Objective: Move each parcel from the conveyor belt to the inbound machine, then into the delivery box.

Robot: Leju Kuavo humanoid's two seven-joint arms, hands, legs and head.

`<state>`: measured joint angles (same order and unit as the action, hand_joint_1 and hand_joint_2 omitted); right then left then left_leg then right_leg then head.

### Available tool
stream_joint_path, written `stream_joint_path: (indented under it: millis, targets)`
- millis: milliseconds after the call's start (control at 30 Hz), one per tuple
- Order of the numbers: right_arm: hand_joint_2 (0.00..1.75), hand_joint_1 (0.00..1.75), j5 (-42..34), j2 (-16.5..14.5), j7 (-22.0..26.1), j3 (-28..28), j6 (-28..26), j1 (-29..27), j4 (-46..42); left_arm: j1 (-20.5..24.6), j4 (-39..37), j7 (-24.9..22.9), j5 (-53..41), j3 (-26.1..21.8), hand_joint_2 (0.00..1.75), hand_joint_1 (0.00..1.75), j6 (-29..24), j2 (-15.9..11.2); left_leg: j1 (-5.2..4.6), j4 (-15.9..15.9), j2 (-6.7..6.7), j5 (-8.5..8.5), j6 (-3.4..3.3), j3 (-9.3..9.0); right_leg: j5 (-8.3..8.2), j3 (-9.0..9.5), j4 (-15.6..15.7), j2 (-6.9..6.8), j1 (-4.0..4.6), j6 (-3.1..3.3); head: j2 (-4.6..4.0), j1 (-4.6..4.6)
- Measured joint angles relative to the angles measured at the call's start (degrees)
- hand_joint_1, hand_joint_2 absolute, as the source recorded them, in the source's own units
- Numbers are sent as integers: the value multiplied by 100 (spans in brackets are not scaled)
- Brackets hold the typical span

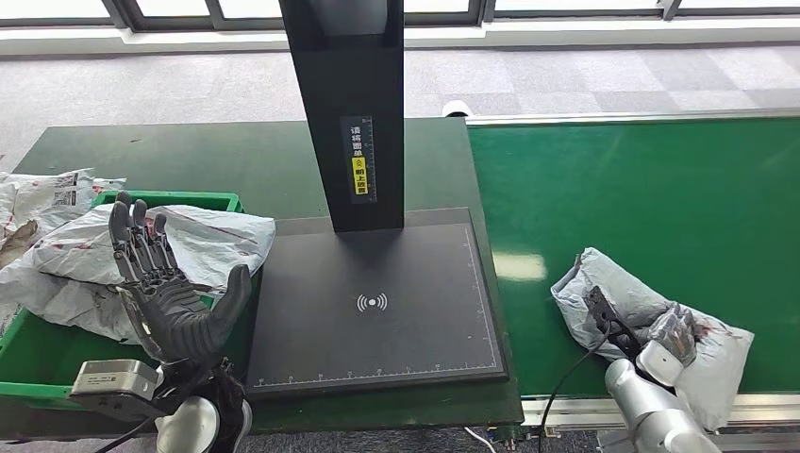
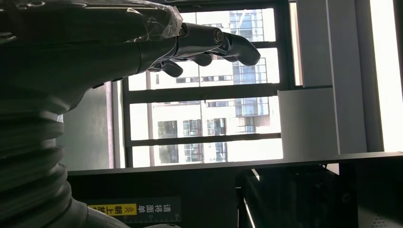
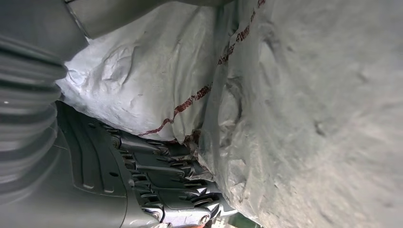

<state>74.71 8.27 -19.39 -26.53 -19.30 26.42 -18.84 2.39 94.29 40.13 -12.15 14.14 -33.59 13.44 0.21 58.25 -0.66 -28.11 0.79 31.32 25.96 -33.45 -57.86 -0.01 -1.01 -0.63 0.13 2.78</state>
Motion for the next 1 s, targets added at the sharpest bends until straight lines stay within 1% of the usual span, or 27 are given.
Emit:
stream_joint_path:
  millis: [833,967,1000]
  targets:
    - [175,0,0,-15,0,0,1,0,2,0,0,0,0,0,175,0,2,0,0,7,-16,-3,-7,1,3,7,0,-13,-1,-6,0,0]
    - [175,175,3,-18,2,0,3,0,2,0,0,0,0,0,175,0,2,0,-1,8,-20,-3,-8,2,3,10,0,-17,-1,-6,0,0]
    - [175,175,15,-20,14,0,6,1,2,0,0,0,0,0,175,0,-9,-1,-1,8,-21,-3,-8,2,4,11,0,-18,-1,-6,0,0]
